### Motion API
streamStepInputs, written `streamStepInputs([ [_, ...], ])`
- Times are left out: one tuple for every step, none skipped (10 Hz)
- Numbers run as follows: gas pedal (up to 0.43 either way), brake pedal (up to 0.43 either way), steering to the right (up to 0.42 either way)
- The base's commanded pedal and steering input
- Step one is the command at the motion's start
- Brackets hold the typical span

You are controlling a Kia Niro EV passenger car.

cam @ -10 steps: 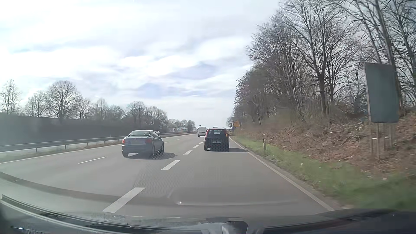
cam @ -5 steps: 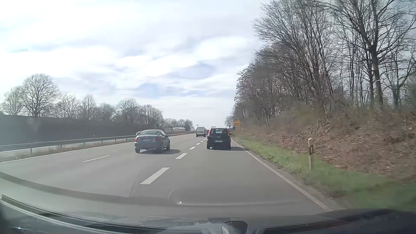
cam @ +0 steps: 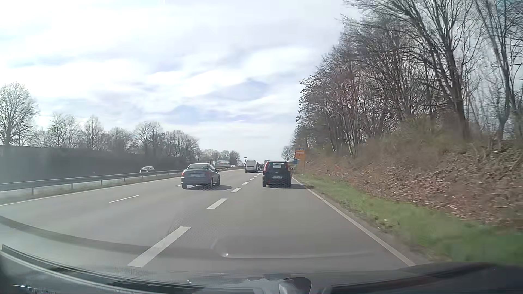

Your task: Follow the waypoints while adhering to traffic rules and regulations

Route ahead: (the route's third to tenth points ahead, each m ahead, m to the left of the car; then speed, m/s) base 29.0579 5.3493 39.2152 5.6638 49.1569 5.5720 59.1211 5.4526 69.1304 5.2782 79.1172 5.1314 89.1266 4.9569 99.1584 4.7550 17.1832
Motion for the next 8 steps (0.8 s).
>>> streamStepInputs([
  [0.189, 0.000, 0.003],
  [0.189, 0.000, 0.004],
  [0.189, 0.000, 0.004],
  [0.189, 0.000, 0.003],
  [0.189, 0.000, 0.003],
  [0.189, 0.000, 0.002],
  [0.189, 0.000, 0.002],
  [0.189, 0.000, 0.002],
])
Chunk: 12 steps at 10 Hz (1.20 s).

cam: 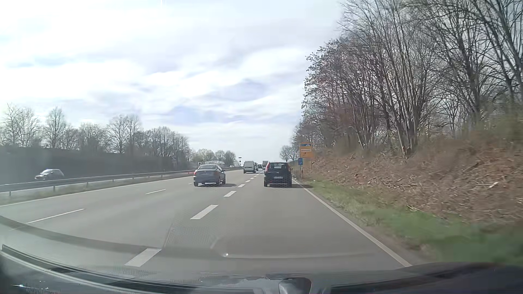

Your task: Follow the waypoints while adhering to traffic rules and regulations

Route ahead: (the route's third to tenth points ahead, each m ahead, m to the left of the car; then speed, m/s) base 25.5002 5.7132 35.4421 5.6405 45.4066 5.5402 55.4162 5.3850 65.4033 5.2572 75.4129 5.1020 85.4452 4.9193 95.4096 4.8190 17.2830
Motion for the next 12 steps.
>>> streamStepInputs([
  [0.189, 0.000, 0.002],
  [0.189, 0.000, 0.002],
  [0.177, 0.000, 0.001],
  [0.177, 0.000, 0.001],
  [0.169, 0.000, 0.000],
  [0.157, 0.000, 0.000],
  [0.157, 0.000, 0.000],
  [0.157, 0.000, 0.000],
  [0.157, 0.000, 0.000],
  [0.157, 0.000, 0.000],
  [0.150, 0.000, 0.000],
  [0.150, 0.000, 0.000],
])
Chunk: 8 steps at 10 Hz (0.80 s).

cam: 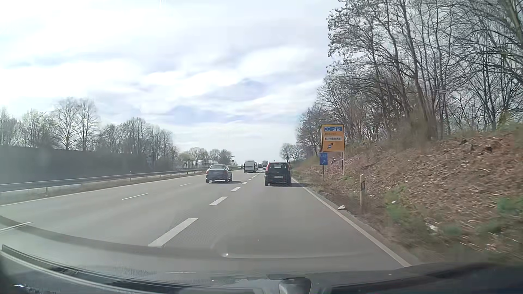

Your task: Follow the waypoints while adhering to traffic rules and regulations

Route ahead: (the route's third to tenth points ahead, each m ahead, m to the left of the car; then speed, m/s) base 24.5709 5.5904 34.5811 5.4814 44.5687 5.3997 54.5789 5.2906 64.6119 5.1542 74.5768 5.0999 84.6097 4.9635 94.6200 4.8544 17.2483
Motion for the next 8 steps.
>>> streamStepInputs([
  [0.138, 0.000, 0.000],
  [0.138, 0.000, 0.000],
  [0.138, 0.000, 0.000],
  [0.138, 0.000, 0.000],
  [0.138, 0.000, 0.000],
  [0.138, 0.000, 0.000],
  [0.118, 0.000, 0.000],
  [0.110, 0.000, 0.000],
])
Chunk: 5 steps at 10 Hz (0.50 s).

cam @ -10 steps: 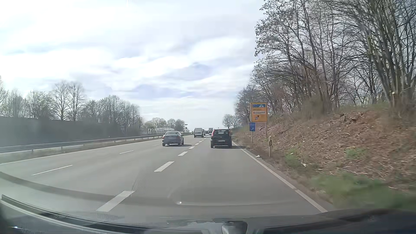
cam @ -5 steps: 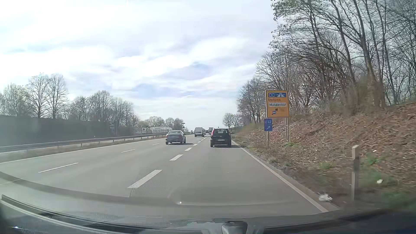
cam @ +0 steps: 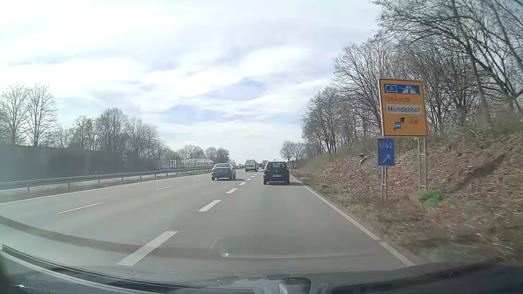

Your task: Follow the waypoints while adhering to traffic rules and regulations

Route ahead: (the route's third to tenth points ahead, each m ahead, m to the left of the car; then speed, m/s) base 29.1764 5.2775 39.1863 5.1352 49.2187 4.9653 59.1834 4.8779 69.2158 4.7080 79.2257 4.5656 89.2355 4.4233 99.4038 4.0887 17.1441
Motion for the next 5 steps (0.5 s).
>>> streamStepInputs([
  [0.087, 0.000, 0.000],
  [0.087, 0.000, 0.000],
  [0.087, 0.000, 0.000],
  [0.087, 0.000, 0.000],
  [0.087, 0.000, 0.000],
])
